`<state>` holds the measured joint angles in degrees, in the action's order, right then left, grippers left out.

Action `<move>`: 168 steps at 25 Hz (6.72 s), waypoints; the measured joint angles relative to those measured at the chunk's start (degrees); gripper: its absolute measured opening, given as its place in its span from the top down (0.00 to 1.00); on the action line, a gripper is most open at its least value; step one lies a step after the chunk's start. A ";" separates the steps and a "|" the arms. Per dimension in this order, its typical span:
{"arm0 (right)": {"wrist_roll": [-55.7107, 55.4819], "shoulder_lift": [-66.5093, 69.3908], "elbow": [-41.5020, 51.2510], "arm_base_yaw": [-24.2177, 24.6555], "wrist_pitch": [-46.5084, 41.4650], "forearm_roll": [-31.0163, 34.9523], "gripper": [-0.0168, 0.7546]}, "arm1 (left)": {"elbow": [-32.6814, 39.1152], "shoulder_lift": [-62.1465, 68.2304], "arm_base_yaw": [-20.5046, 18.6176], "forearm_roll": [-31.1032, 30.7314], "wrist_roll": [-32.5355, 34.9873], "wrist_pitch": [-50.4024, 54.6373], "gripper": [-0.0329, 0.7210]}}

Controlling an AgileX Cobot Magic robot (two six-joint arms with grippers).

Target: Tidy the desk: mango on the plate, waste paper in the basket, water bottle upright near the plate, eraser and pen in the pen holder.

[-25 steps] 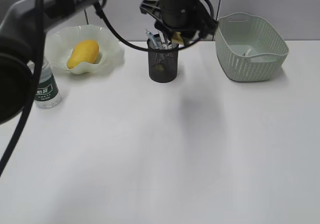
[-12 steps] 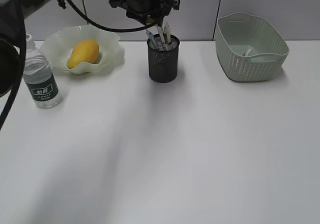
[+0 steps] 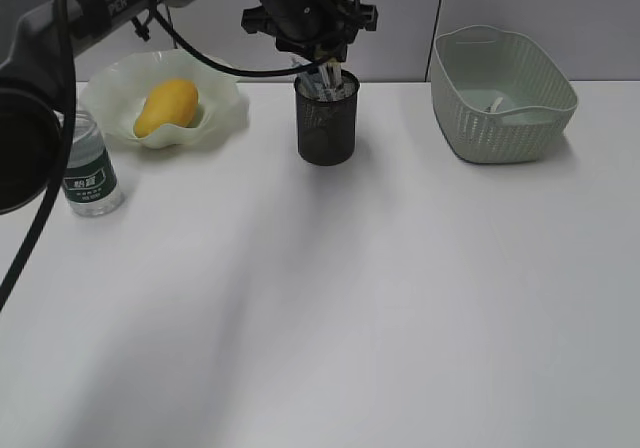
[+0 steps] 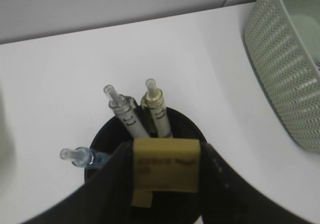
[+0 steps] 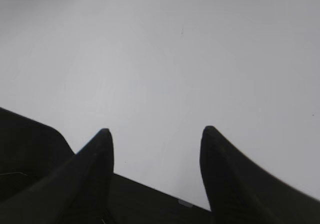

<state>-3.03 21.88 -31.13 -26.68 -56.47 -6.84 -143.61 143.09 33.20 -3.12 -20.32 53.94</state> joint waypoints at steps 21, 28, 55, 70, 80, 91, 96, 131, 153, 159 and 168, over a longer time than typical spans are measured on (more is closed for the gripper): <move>0.00 0.00 0.00 0.00 0.02 0.00 0.40 | 0.00 -4.10 0.00 -0.35 3.31 11.11 0.35; 0.00 0.00 0.32 0.00 0.47 0.00 0.40 | 0.34 -10.22 0.05 2.59 10.07 15.79 0.35; 0.00 0.00 0.44 0.00 0.71 0.00 0.40 | 66.16 -64.68 3.60 -1.17 13.95 14.16 0.37; 0.00 0.00 0.44 0.00 0.71 -0.01 0.40 | 98.53 -113.74 3.65 -1.07 13.95 11.87 0.38; 0.00 0.00 0.48 0.00 0.71 -0.06 0.40 | 109.50 -131.36 3.65 -0.82 13.95 12.33 0.21; 0.00 0.00 1.16 0.00 -0.87 -0.01 0.40 | 113.35 -131.47 3.65 -0.32 13.95 7.54 0.18; 3.03 0.00 2.24 0.00 -2.83 2.82 0.40 | 113.35 -131.47 3.65 -0.25 13.95 7.49 0.18; 4.91 -4.45 2.24 12.96 -2.88 4.69 0.41 | 113.41 -133.78 -20.62 -0.21 13.95 7.33 0.41; 4.91 -22.37 2.24 22.24 -3.08 5.40 0.41 | 113.52 -143.52 -33.63 -0.21 13.95 7.25 0.58; 4.91 -22.37 2.24 22.24 -3.08 5.82 0.40 | 113.52 -143.52 -33.63 -0.21 13.95 7.25 0.60; 4.91 -22.37 2.24 22.24 -3.08 5.86 0.41 | 113.52 -143.52 -33.63 -0.21 13.95 7.25 0.60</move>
<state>1.88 -0.49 -28.89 -4.44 -59.55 -0.97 -30.09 -0.43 -0.44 -3.33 -6.37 61.19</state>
